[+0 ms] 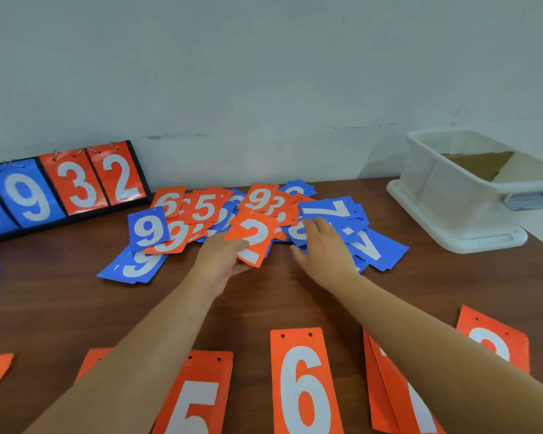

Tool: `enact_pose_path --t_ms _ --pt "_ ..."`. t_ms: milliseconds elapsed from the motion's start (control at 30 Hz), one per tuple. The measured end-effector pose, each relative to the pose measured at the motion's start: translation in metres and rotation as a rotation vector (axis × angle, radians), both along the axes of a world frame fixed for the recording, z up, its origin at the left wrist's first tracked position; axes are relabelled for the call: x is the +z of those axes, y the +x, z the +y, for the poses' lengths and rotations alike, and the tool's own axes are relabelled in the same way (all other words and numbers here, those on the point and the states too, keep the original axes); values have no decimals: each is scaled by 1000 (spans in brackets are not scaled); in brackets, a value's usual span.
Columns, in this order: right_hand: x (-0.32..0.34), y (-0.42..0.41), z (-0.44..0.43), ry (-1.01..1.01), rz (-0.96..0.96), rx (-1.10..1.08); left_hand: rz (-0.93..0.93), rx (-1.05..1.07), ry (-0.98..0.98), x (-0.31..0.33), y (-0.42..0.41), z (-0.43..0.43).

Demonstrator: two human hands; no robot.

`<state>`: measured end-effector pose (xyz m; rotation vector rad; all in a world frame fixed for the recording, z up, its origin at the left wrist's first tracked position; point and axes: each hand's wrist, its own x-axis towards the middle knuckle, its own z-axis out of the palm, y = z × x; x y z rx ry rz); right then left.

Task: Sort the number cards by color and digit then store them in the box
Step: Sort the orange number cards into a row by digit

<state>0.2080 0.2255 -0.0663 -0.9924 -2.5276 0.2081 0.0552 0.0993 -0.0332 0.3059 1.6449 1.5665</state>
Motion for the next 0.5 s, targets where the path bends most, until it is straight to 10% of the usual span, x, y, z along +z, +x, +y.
enact_pose_path --t_ms 333,500 --pt "13 -1 4 300 -276 -68 -163 76 37 -5 -4 -16" --pt "43 18 -19 223 415 -202 -232 72 83 9 9 -29"
